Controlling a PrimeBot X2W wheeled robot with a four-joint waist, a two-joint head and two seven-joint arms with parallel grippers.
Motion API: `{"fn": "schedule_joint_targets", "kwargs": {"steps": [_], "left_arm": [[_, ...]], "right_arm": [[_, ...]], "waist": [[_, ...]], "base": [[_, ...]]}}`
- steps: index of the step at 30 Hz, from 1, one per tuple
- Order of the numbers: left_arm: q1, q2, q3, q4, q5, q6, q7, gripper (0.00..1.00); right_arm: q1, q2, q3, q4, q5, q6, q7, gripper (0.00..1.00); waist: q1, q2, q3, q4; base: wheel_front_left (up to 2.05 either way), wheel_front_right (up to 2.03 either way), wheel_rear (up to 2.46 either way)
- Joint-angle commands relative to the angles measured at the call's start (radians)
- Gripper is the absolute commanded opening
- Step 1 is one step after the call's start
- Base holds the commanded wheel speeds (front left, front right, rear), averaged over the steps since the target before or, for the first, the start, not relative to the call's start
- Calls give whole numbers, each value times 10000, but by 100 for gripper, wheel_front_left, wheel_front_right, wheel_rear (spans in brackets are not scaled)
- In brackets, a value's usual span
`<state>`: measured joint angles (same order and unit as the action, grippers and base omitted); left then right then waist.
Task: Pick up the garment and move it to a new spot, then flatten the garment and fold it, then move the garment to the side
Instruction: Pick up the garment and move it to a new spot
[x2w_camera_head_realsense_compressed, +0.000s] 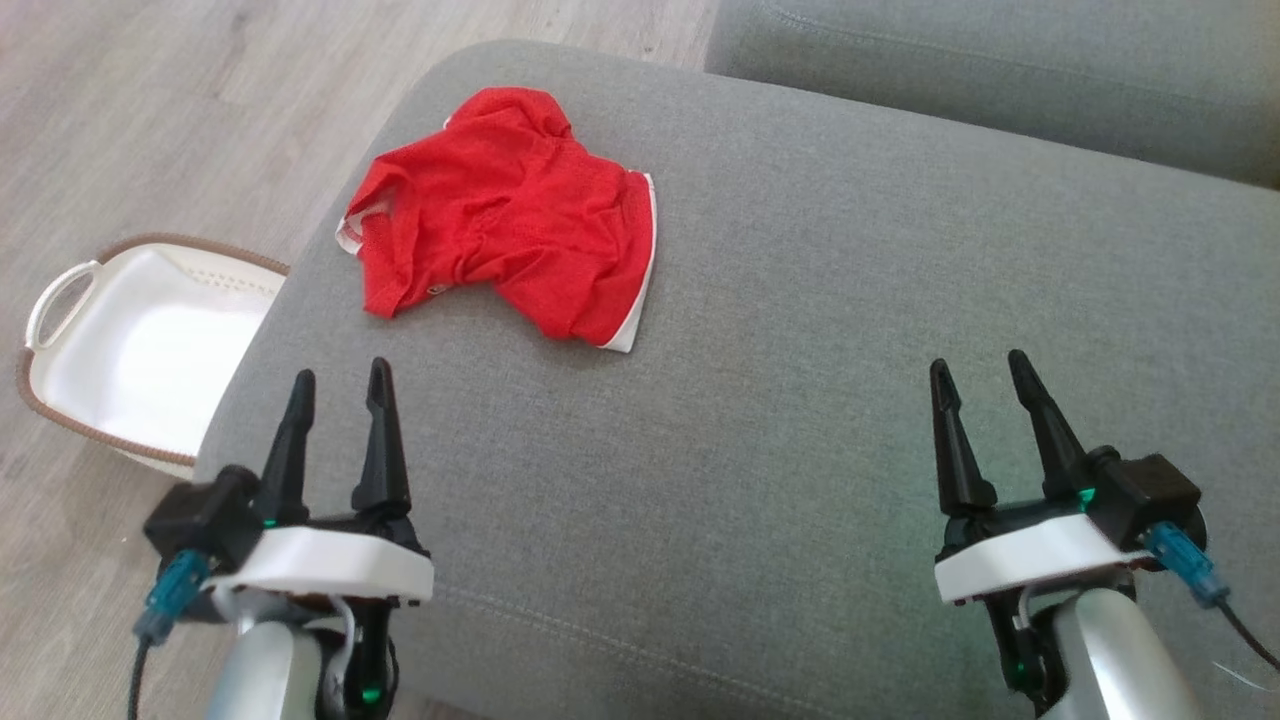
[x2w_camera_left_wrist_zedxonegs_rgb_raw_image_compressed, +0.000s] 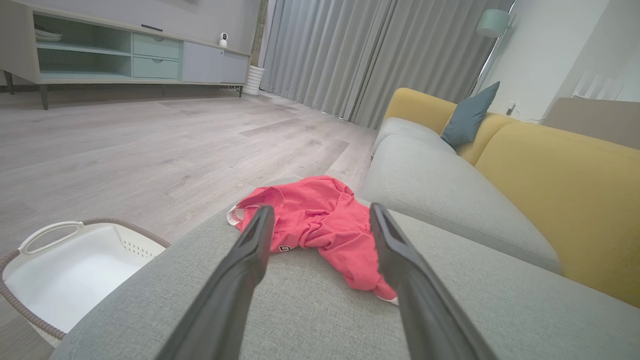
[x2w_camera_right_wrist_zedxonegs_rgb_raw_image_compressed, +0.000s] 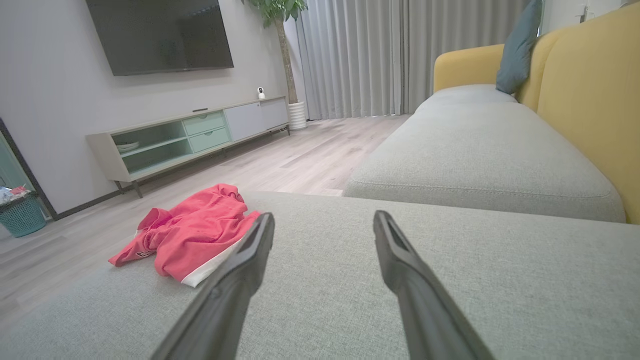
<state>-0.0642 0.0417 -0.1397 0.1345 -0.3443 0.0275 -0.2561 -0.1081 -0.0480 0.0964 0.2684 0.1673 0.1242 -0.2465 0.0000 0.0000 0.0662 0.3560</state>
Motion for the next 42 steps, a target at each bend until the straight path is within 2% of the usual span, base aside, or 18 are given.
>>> {"fn": "schedule_joint_targets", "kwargs": {"steps": [1, 6, 10, 13, 15, 21, 22, 26, 33, 39, 40, 41, 42], "left_arm": [[-283, 85, 461, -365, 22, 43, -57, 100], [-532, 85, 841, -375, 70, -28, -57, 100], [-1105, 122, 1288, 13, 382, -306, -57, 100], [-1810, 396, 1566, 636, 530, -489, -57, 100], [-2737, 805, 1679, 1479, 574, -615, 73, 100], [-4830, 1886, 1668, 3402, 528, -972, 1455, 100], [-4830, 1886, 1668, 3402, 528, -972, 1455, 100], [-6038, 2522, 1353, 4841, 633, -1200, 2687, 100], [-7580, 3208, 891, 7033, 721, -1402, 4221, 100], [-8284, 3491, 738, 8281, 664, -1470, 4442, 100], [-8367, 3505, 719, 8429, 633, -1482, 4408, 62], [-8439, 3526, 704, 8557, 613, -1491, 4318, 0], [-8496, 3540, 693, 8673, 594, -1498, 4203, 0]], "right_arm": [[-137, -22, 294, -345, 26, 65, -3, 100], [-289, -22, 215, -473, -81, 65, 68, 100], [-504, -22, -142, -768, -349, 65, 233, 100], [-728, -22, -555, -1129, -618, 65, 412, 100], [-980, -22, -1081, -1555, -921, 65, 615, 100], [-1410, -22, -1957, -2534, -1408, 65, 1085, 100], [-1410, -22, -1957, -2534, -1408, 65, 1085, 100], [-1562, -24, -2204, -3083, -1567, 65, 1318, 100], [-1685, -34, -2026, -3672, -1600, 65, 1535, 100], [-1757, -31, -1971, -3901, -1608, 65, 1599, 100], [-1760, -31, -1980, -3912, -1611, 65, 1591, 100], [-1757, -30, -1986, -3915, -1612, 65, 1581, 100], [-1752, -30, -1990, -3907, -1613, 65, 1569, 100]], "waist": [[0, 0, 75, -50], [0, 0, 470, -285], [0, 0, 1021, -512], [0, 0, 1537, -695], [0, 0, 2029, -875], [0, 0, 2953, -1249], [0, 0, 2953, -1249], [0, 0, 3426, -1478], [0, 0, 4088, -1904], [0, 0, 4467, -2202], [0, 0, 4499, -2223], [0, 0, 4518, -2241], [0, 0, 4521, -2257]], "base": [[0, 0, 0], [0, 0, 0], [0, 0, 0], [0, 0, 0], [0, 0, 0], [0, 0, 0], [0, 0, 0], [0, 0, 0], [0, 0, 0], [0, 0, 0], [0, 0, 0], [0, 0, 0], [0, 0, 0]]}}
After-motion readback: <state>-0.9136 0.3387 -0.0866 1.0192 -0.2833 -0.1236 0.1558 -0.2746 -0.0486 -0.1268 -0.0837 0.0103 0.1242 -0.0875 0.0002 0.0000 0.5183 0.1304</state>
